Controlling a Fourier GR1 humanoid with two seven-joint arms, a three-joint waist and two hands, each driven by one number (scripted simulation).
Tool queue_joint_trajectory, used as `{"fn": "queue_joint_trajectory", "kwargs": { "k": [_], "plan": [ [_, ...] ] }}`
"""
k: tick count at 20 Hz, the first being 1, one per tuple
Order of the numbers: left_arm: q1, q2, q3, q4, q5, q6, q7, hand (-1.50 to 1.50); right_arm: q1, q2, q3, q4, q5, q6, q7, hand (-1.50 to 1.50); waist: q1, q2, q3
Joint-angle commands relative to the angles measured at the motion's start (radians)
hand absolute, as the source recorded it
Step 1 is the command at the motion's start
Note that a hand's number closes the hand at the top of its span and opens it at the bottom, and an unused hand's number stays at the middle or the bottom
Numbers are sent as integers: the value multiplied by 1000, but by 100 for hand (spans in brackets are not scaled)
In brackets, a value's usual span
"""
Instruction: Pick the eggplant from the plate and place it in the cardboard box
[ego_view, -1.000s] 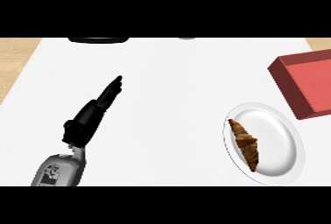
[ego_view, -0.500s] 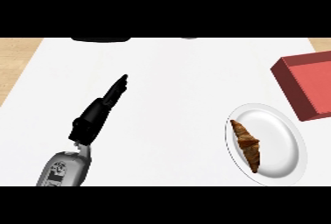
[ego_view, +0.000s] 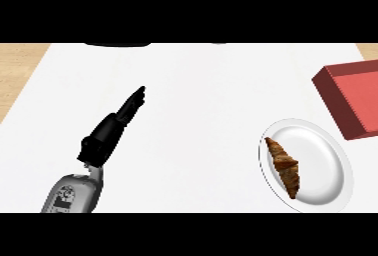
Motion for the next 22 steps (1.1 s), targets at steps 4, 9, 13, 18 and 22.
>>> {"fn": "queue_joint_trajectory", "kwargs": {
  "k": [4,9,13,18,22],
  "plan": [
    [-35,-4,0,9,-12,0,17,0,-81,122,46,155,82,-55,47,150,5,4,1],
    [-13,-17,-13,-16,-3,-3,23,0,-108,117,25,260,65,68,108,-150,26,10,3],
    [-29,-31,-16,26,-30,21,-2,0,-104,107,-7,289,40,101,37,-150,16,15,4],
    [-18,-19,-15,-22,-21,9,24,0,-118,97,-175,328,-131,195,-21,-150,14,9,7],
    [-51,1,24,6,16,-19,19,0,-143,70,-281,378,-239,304,22,-150,12,16,7]
  ]
}}
